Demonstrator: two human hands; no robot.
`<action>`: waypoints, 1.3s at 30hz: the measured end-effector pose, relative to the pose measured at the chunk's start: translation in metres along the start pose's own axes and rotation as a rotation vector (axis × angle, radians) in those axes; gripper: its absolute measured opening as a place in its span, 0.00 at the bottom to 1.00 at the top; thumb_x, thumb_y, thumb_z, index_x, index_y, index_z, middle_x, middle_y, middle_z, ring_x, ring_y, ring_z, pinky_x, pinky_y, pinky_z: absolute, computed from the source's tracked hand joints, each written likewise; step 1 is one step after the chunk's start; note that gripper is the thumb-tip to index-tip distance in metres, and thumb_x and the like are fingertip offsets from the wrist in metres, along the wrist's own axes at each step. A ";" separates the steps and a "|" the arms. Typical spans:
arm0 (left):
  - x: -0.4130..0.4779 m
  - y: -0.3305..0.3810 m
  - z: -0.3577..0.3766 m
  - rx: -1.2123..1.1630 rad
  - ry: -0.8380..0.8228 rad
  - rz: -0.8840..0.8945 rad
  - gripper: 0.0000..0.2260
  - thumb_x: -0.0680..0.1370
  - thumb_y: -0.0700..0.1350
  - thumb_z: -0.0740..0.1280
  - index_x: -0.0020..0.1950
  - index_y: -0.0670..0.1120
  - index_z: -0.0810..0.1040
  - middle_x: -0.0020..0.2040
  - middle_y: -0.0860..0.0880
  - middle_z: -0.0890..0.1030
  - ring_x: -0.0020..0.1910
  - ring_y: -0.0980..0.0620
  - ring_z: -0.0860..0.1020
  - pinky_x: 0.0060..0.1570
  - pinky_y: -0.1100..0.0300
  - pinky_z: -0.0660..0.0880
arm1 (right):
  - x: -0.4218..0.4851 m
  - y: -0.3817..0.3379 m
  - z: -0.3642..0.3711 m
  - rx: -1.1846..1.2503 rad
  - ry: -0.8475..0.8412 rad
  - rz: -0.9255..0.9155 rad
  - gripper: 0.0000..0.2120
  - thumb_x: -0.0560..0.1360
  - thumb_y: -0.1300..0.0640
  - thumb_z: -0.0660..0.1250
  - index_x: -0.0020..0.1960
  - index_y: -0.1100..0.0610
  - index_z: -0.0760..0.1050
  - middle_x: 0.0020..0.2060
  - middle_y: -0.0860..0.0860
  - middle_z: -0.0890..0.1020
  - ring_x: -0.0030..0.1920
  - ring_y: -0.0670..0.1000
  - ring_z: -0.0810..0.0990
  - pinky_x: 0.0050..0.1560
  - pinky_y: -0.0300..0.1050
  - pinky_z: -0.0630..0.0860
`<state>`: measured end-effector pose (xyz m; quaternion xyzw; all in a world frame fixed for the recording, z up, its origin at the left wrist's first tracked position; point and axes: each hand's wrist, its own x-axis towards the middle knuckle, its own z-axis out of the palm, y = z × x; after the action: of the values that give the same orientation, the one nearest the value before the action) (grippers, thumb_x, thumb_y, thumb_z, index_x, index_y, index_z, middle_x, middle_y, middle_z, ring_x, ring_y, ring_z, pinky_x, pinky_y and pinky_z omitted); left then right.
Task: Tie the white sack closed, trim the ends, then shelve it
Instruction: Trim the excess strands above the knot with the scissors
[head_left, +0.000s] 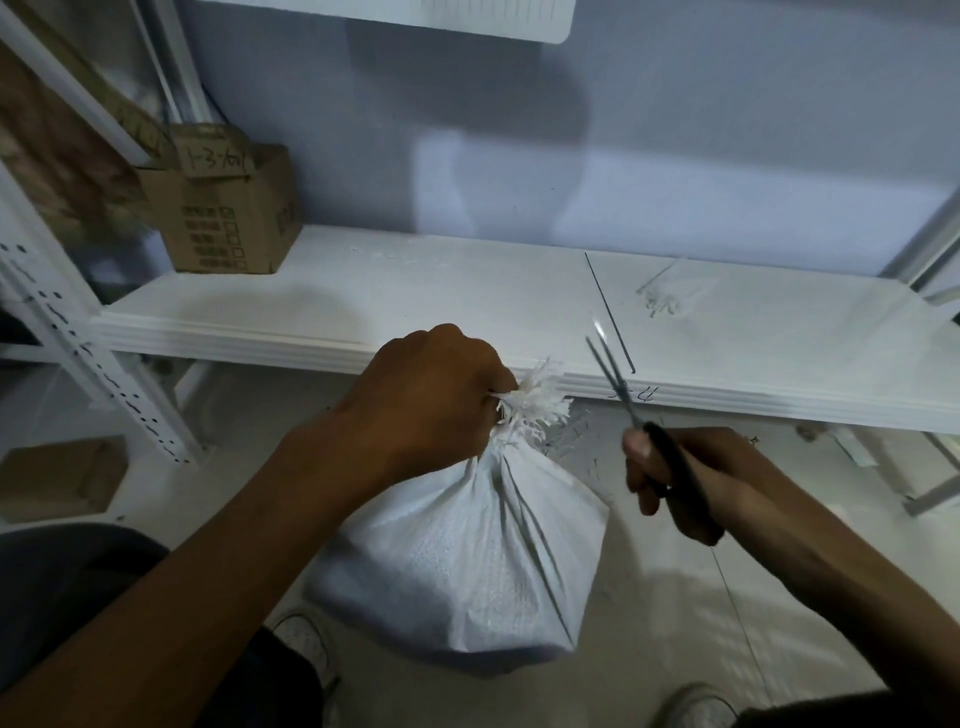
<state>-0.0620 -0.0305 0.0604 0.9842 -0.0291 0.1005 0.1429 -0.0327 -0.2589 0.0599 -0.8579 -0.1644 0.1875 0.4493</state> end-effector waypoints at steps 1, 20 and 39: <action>0.001 -0.004 0.001 -0.064 0.023 0.015 0.14 0.73 0.44 0.67 0.56 0.53 0.85 0.56 0.49 0.86 0.54 0.47 0.82 0.53 0.55 0.77 | 0.001 0.002 0.002 -0.017 -0.020 -0.013 0.34 0.58 0.25 0.62 0.36 0.57 0.79 0.29 0.52 0.81 0.23 0.46 0.69 0.26 0.37 0.66; 0.011 -0.009 -0.002 -0.561 0.118 0.121 0.02 0.71 0.47 0.76 0.43 0.52 0.88 0.34 0.55 0.87 0.38 0.71 0.80 0.37 0.65 0.76 | 0.000 0.000 0.001 0.121 0.149 -0.095 0.37 0.62 0.30 0.69 0.36 0.68 0.77 0.26 0.53 0.79 0.21 0.42 0.72 0.26 0.35 0.67; 0.009 -0.004 0.000 -0.805 0.078 -0.016 0.08 0.73 0.47 0.75 0.34 0.56 0.86 0.30 0.58 0.84 0.38 0.65 0.77 0.40 0.60 0.72 | 0.000 0.009 0.022 -0.180 0.297 -0.361 0.24 0.61 0.33 0.73 0.26 0.52 0.69 0.22 0.44 0.72 0.22 0.42 0.68 0.24 0.29 0.60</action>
<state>-0.0528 -0.0273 0.0616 0.8453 -0.0531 0.1172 0.5185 -0.0424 -0.2480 0.0410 -0.8692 -0.2633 -0.0391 0.4166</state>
